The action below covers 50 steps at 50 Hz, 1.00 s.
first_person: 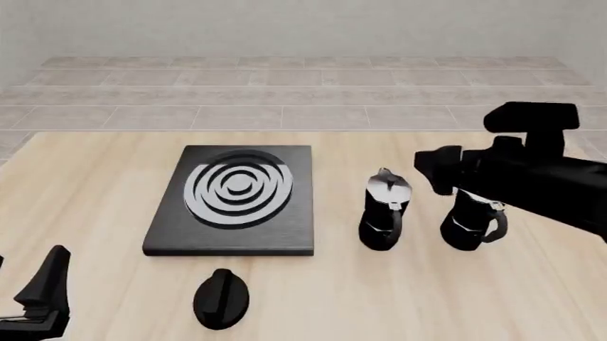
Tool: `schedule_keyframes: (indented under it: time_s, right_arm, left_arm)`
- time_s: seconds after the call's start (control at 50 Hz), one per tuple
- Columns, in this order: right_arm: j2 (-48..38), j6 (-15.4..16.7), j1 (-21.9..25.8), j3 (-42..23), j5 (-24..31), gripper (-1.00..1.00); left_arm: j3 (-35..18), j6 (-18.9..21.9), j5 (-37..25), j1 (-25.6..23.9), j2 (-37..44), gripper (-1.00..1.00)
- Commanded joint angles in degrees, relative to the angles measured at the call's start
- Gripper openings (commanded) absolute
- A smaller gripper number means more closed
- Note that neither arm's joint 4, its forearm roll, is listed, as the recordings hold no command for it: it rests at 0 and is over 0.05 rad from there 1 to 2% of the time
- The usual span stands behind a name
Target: Put both moka pots on the stove.
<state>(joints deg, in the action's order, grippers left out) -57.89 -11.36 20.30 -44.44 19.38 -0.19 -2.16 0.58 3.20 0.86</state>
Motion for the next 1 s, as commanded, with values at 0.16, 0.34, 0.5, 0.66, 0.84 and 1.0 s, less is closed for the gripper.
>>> schedule_keyframes:
  time_s: [0.16, 0.34, 0.5, 0.66, 0.84, 1.0]
  right_arm:
    - [-5.3, -1.8, -0.3, 0.8, -3.5, 1.0]
    - [-7.1, -1.8, -0.7, 2.2, -6.0, 1.0]
    - [-8.5, -2.8, 0.0, 3.6, -8.0, 1.0]
    - [-9.7, -3.4, 0.6, 4.3, -9.3, 1.0]
    - [-11.1, -3.6, 0.8, 5.2, -10.8, 1.0]
    - [-11.8, -3.6, 0.9, 5.6, -11.7, 1.0]
  left_arm:
    - [-0.3, 0.0, 0.0, 0.0, 0.3, 1.0]
    - [-0.3, 0.1, -0.1, -0.1, 0.2, 1.0]
    - [0.1, 0.0, -0.2, 0.1, -0.2, 1.0]
    - [-0.2, 0.0, -0.3, 0.1, -0.1, 1.0]
    - [-0.1, 0.0, 0.0, 0.3, -0.1, 1.0]
    - [0.0, -0.1, 0.3, 0.3, 0.2, 1.0]
